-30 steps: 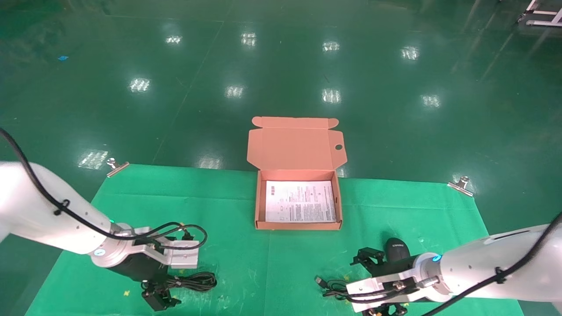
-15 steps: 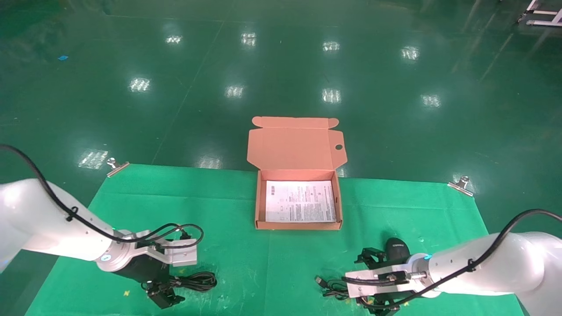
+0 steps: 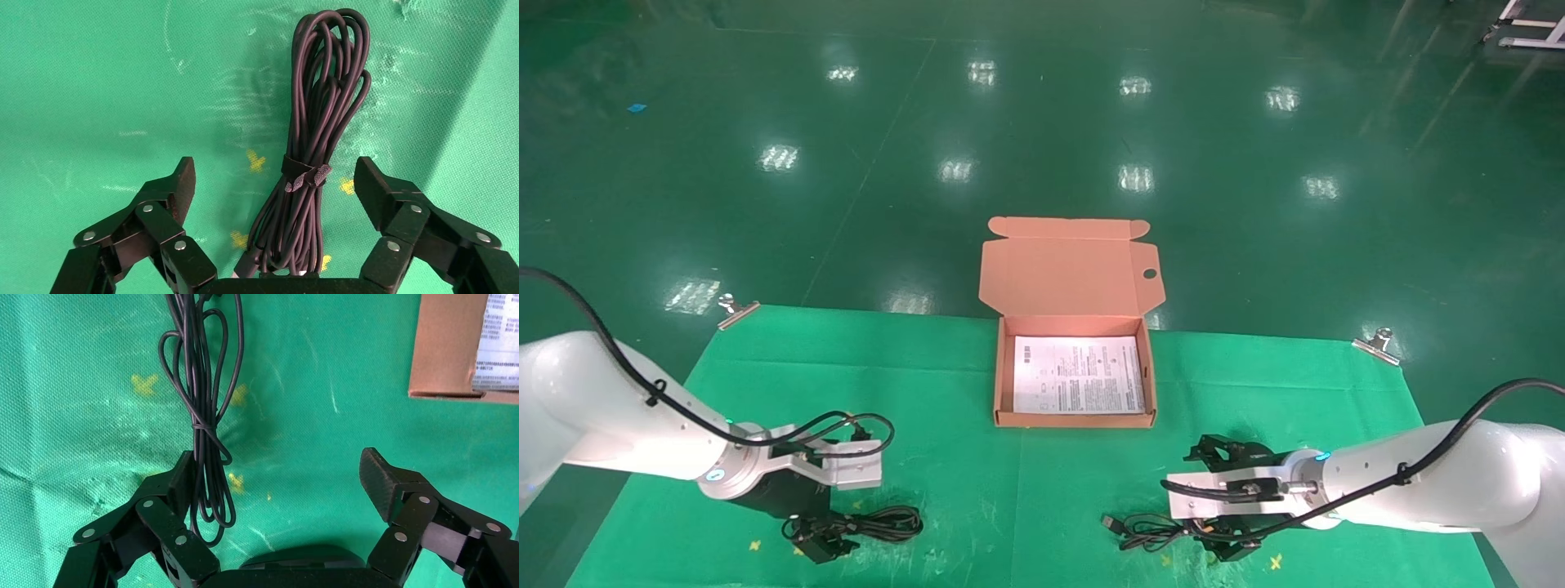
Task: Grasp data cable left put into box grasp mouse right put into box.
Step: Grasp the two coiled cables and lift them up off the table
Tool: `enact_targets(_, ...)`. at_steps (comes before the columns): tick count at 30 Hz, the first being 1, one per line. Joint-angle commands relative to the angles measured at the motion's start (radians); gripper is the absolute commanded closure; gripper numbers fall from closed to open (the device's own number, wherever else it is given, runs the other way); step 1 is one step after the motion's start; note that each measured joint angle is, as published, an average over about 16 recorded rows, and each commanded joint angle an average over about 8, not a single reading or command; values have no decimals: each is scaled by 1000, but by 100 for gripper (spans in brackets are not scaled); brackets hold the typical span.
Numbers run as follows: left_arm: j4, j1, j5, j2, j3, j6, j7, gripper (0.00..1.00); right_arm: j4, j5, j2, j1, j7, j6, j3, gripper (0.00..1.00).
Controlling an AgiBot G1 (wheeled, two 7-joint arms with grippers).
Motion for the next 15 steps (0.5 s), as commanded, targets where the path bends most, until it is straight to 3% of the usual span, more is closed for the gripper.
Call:
enact_targets(1, 2, 0, -1, 0, -1, -1, 1, 100, -2, 1, 1, 1, 0, 1, 1, 100)
enact_targets(15, -10, 0, 0, -2, 0, 3, -5, 100, 9, 0, 1, -1, -2, -5, -2, 100)
